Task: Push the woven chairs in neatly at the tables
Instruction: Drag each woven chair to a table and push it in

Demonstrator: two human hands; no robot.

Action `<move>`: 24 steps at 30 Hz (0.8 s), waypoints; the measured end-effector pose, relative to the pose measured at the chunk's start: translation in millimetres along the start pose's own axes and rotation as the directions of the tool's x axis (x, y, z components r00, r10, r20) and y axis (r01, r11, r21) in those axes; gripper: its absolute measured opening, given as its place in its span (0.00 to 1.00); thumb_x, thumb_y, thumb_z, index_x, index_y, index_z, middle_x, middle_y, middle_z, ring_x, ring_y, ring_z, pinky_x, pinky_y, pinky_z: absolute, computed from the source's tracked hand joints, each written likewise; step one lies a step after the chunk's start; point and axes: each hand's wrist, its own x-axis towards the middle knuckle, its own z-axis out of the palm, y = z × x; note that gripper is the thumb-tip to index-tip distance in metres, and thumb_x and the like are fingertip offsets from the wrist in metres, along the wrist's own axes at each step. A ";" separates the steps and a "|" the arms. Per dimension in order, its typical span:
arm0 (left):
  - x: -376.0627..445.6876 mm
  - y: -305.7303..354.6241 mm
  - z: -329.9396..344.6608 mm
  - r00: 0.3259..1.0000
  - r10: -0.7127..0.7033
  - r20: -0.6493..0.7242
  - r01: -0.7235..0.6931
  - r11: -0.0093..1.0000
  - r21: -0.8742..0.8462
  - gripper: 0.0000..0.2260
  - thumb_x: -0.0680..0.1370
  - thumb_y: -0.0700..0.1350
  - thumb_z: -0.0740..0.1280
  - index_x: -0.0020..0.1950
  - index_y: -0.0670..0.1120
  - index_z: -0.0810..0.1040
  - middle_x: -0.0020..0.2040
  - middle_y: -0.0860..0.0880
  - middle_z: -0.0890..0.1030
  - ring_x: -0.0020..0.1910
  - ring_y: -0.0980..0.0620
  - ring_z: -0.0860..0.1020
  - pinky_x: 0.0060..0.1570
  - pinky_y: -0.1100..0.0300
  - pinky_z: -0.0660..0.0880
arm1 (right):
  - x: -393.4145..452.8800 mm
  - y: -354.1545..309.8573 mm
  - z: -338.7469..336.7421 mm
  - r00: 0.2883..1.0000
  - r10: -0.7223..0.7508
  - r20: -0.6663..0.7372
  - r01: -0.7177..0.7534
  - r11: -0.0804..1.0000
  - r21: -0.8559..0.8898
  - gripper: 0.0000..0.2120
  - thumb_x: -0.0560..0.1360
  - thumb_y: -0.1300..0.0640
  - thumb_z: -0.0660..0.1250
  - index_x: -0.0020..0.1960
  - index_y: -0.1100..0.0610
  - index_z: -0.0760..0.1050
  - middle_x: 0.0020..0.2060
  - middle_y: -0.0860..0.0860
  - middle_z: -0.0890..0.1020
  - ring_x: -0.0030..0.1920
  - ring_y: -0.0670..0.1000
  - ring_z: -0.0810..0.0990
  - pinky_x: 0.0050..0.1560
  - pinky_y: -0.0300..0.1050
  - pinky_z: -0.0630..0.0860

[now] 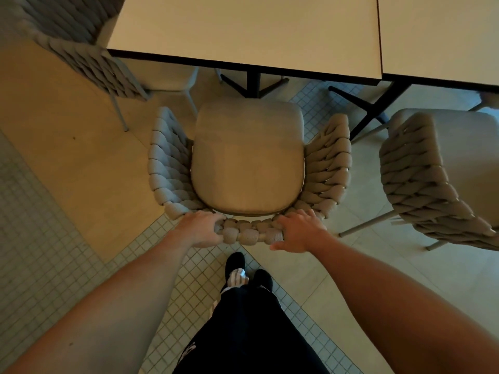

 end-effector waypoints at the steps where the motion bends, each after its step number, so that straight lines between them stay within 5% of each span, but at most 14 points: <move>1: -4.6 0.9 -2.4 0.999 -0.025 -0.031 0.024 0.998 -0.060 0.29 0.74 0.59 0.65 0.76 0.57 0.67 0.71 0.50 0.74 0.69 0.48 0.70 0.66 0.48 0.69 | -3.1 1.1 -2.5 1.000 0.003 -0.015 -0.003 1.000 0.014 0.41 0.72 0.23 0.61 0.75 0.48 0.66 0.71 0.51 0.73 0.73 0.59 0.68 0.73 0.61 0.61; 14: -65.5 4.7 -27.1 0.932 -0.177 -0.315 0.133 0.979 -0.157 0.34 0.79 0.64 0.62 0.81 0.50 0.58 0.78 0.47 0.65 0.76 0.44 0.63 0.72 0.46 0.65 | -31.6 -13.8 -61.8 0.981 0.014 -0.191 -0.002 0.998 0.060 0.46 0.72 0.25 0.63 0.81 0.48 0.56 0.80 0.52 0.59 0.81 0.59 0.52 0.77 0.66 0.55; 24: -115.4 -39.6 -38.9 0.893 -0.310 -0.327 0.230 0.938 -0.260 0.35 0.79 0.65 0.60 0.81 0.50 0.57 0.79 0.47 0.64 0.75 0.43 0.64 0.69 0.44 0.66 | -17.3 -86.0 -113.9 0.966 -0.153 -0.210 0.145 0.988 -0.052 0.46 0.73 0.26 0.63 0.82 0.49 0.55 0.82 0.54 0.56 0.81 0.60 0.51 0.77 0.67 0.53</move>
